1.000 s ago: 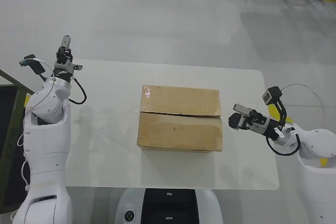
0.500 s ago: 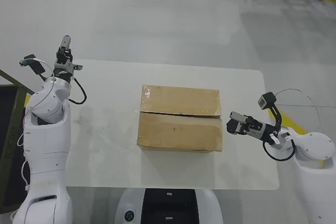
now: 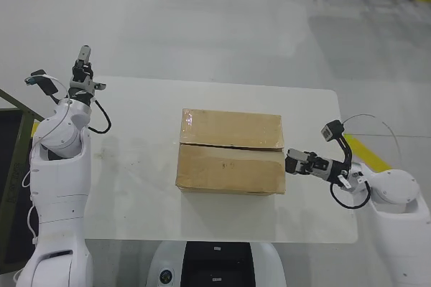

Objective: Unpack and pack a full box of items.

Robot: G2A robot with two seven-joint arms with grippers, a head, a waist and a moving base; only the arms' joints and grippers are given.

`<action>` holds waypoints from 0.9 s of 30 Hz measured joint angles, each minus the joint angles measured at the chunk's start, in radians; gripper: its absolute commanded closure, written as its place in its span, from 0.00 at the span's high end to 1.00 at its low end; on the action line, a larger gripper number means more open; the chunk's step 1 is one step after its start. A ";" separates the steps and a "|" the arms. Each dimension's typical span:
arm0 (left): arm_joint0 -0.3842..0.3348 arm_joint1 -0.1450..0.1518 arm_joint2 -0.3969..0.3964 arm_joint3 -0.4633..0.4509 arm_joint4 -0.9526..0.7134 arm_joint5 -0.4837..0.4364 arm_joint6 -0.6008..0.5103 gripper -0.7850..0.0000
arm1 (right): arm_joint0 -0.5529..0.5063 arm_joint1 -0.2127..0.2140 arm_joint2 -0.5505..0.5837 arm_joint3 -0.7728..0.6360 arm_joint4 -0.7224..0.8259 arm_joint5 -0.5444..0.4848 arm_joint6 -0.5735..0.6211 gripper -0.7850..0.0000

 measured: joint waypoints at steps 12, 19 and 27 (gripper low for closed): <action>0.000 0.000 0.000 0.000 0.000 0.000 0.000 1.00 | 0.005 0.007 0.004 0.008 0.109 -0.016 0.026 1.00; 0.000 0.000 0.000 0.000 0.000 0.000 0.000 1.00 | -0.007 0.014 0.027 -0.014 0.162 -0.042 0.064 1.00; 0.000 0.000 0.000 0.000 0.000 0.000 0.000 1.00 | -0.027 0.023 0.044 -0.056 0.237 -0.058 0.141 1.00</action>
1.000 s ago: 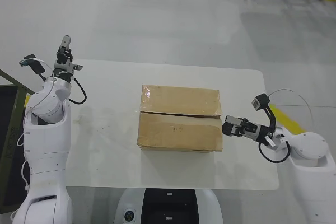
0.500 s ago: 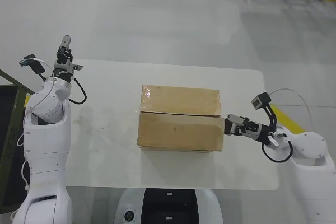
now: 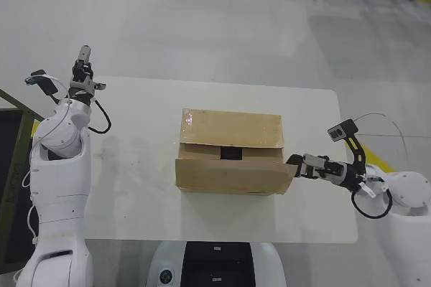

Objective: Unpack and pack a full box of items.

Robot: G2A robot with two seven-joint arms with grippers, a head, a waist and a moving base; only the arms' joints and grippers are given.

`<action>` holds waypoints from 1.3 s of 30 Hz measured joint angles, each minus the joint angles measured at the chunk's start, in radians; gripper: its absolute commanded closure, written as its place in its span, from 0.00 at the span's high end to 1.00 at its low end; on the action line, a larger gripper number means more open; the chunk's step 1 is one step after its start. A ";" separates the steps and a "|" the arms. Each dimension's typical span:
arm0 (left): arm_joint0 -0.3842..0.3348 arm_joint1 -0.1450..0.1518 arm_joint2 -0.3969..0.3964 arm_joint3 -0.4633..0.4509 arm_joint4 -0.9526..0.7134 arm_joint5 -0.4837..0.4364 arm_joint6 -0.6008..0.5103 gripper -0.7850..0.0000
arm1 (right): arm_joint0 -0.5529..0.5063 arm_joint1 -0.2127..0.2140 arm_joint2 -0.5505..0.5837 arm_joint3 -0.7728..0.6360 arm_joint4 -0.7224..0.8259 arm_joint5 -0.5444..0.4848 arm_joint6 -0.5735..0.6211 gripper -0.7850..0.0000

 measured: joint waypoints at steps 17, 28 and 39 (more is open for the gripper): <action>0.000 0.000 0.000 0.000 0.000 0.000 0.000 1.00 | -0.052 0.023 0.003 -0.123 0.062 -0.003 0.208 1.00; 0.000 0.000 0.000 0.000 0.000 0.000 0.000 1.00 | -0.126 0.038 -0.019 -0.198 -0.019 0.046 0.220 1.00; 0.000 0.000 0.000 0.000 0.000 0.000 0.000 1.00 | -0.216 0.051 -0.041 -0.242 -0.079 0.071 0.193 1.00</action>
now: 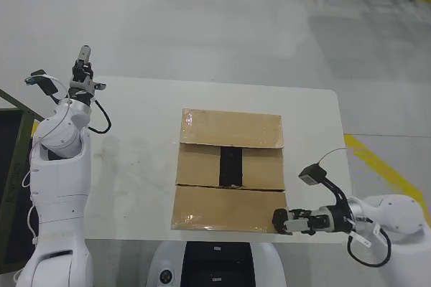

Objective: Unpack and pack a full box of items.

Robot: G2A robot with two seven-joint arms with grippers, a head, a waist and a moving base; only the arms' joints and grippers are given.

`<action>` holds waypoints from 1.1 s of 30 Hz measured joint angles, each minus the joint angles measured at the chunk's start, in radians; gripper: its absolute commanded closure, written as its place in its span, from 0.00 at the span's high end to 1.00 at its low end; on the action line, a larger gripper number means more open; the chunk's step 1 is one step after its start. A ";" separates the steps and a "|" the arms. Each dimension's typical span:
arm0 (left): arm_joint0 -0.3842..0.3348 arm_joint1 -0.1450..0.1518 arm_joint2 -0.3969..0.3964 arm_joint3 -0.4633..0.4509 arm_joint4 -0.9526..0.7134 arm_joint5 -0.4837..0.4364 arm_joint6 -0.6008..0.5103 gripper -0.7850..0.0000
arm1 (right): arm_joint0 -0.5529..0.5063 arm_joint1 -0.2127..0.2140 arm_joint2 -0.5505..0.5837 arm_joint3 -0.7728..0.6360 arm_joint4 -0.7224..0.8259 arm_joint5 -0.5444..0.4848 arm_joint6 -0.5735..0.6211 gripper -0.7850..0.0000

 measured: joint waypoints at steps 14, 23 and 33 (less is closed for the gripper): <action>0.000 0.000 0.000 0.000 0.000 0.000 0.000 1.00 | 0.013 0.009 -0.069 0.111 -0.083 0.037 -0.087 1.00; 0.000 0.000 0.000 0.000 0.000 0.000 0.000 1.00 | 0.047 0.012 -0.096 0.194 -0.071 0.043 -0.112 1.00; 0.000 0.000 0.000 0.000 0.000 0.000 0.000 1.00 | 0.090 0.011 -0.155 0.282 -0.071 0.042 -0.141 1.00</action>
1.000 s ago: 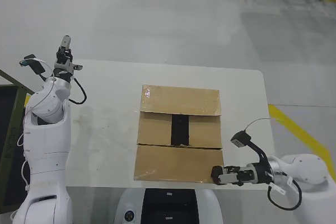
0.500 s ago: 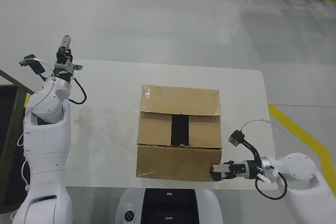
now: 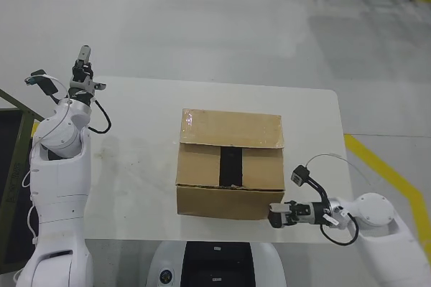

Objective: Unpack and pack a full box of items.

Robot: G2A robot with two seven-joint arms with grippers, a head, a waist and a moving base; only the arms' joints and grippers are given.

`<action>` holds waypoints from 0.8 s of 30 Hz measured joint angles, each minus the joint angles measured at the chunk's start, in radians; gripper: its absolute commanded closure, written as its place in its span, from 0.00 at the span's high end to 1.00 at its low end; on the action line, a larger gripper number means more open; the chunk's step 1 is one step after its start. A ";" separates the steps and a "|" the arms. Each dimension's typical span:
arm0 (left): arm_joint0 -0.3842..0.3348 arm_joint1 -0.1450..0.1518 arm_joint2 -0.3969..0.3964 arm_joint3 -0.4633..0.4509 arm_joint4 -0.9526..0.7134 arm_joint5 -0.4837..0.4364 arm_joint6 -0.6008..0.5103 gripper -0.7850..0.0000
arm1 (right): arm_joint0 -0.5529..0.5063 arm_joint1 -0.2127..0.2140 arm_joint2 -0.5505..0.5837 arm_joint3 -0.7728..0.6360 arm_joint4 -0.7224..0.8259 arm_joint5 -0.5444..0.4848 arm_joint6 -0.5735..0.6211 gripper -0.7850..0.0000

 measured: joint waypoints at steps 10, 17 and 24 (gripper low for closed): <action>0.000 0.000 0.000 0.000 0.000 0.000 0.000 1.00 | -0.002 0.008 0.014 -0.003 0.053 -0.020 0.016 1.00; 0.000 0.000 0.000 0.000 0.000 0.000 0.000 1.00 | -0.049 0.023 0.111 -0.122 0.092 -0.020 -0.014 1.00; 0.000 0.000 0.000 0.000 0.000 0.000 0.000 1.00 | -0.082 0.033 0.205 -0.193 0.117 -0.042 -0.061 1.00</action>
